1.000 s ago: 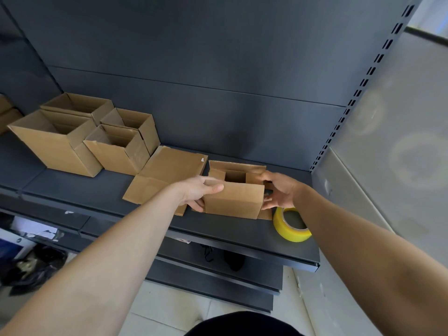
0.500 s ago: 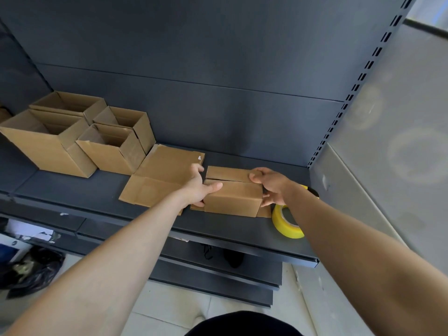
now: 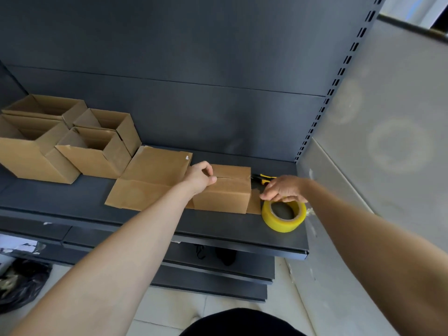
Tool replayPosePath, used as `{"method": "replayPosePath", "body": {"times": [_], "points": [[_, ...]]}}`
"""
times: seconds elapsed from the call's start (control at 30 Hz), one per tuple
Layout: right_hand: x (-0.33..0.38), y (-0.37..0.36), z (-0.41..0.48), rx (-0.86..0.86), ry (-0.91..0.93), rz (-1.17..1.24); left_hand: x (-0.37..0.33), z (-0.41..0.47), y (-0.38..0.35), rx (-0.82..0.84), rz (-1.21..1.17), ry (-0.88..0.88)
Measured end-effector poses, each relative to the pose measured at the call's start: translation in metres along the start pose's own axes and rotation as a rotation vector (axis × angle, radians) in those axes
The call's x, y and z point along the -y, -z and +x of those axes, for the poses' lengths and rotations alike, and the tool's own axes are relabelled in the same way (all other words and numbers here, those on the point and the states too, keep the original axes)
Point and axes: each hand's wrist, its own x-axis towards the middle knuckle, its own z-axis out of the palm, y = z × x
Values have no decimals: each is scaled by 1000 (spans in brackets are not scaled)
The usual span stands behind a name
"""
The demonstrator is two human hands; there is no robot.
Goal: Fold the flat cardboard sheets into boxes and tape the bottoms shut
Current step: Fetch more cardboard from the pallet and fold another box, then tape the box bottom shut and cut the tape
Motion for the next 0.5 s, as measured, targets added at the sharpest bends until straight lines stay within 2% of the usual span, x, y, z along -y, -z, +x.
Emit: {"method": "replayPosePath", "body": {"times": [0.13,0.23,0.4,0.5], "points": [[-20,-9,-8,112,-105,-626,0,-2,-4,-15,-12,-18],[-28,-26,-6,41,-80,-829,-2,-3,-4,-24,3,-18],[-12,-19,-27,-75,-34,-855,-12,-3,-4,-51,23,29],[9,12,-50,-179,27,-691,-15,-3,-5,-65,36,51]]}}
